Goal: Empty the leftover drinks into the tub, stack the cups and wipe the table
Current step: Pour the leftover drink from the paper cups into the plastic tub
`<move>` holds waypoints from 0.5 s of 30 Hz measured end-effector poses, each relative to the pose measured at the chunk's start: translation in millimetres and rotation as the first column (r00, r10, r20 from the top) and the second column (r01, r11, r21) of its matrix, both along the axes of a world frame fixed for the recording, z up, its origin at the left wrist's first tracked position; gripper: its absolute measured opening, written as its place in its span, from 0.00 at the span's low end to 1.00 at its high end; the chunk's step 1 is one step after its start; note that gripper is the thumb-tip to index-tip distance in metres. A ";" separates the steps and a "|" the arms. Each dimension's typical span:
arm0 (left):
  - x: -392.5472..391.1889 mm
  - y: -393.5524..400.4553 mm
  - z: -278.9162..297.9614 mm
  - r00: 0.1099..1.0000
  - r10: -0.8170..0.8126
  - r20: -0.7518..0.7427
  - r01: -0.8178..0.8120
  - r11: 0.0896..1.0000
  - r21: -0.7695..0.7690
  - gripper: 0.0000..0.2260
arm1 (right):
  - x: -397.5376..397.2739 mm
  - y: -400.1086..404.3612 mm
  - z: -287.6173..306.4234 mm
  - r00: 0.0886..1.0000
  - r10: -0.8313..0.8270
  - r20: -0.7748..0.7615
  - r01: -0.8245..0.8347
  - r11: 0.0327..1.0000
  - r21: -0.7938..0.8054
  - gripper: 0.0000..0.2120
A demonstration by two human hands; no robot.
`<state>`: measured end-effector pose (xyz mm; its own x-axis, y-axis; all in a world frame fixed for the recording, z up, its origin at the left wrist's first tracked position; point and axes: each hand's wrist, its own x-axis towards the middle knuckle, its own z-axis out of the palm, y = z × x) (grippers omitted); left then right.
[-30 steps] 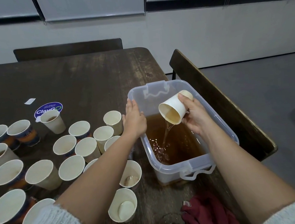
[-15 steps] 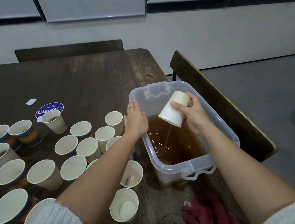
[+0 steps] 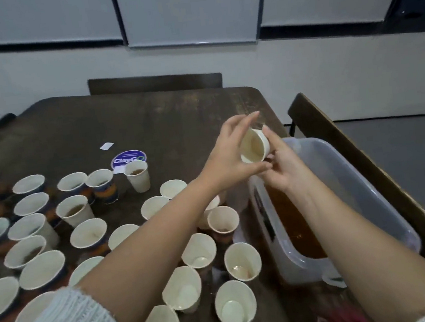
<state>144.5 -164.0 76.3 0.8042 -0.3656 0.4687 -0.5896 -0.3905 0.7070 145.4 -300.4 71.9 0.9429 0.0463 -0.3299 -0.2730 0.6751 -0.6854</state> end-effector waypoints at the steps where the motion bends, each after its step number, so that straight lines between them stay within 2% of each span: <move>1: 3.2 19.8 7.2 0.999 0.023 0.028 -0.024 0.999 0.029 0.35 | 5.1 21.4 1.9 0.999 0.054 0.006 -0.054 0.997 0.054 0.19; 3: 7.2 49.8 17.6 0.997 0.052 0.056 -0.058 0.991 0.119 0.28 | 10.6 52.5 2.2 0.992 0.123 -0.003 -0.121 0.985 0.122 0.24; 6: 14.4 109.3 28.4 0.987 0.162 0.012 -0.161 0.965 0.208 0.26 | 18.7 102.8 -5.3 0.976 0.207 -0.065 -0.207 0.978 0.010 0.28; 9: 26.7 174.2 26.0 0.951 0.305 -0.054 -0.279 0.921 0.273 0.26 | 25.6 142.0 -18.1 0.973 0.168 -0.156 -0.199 0.958 -0.206 0.20; 11: 34.5 208.2 12.1 0.920 0.379 -0.102 -0.323 0.879 0.350 0.26 | 31.9 158.2 -27.8 0.972 0.160 -0.172 -0.203 0.942 -0.269 0.18; 15: 47.4 251.6 -34.8 0.882 0.436 -0.180 -0.303 0.817 0.491 0.28 | 50.2 193.1 -47.4 0.967 0.198 -0.161 -0.248 0.876 -0.413 0.08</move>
<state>191.9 87.6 41.5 0.9893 -0.1257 0.0746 -0.1462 -0.8434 0.5170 195.5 -107.3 24.5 0.8805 0.0823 -0.4668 -0.4722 0.2363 -0.8492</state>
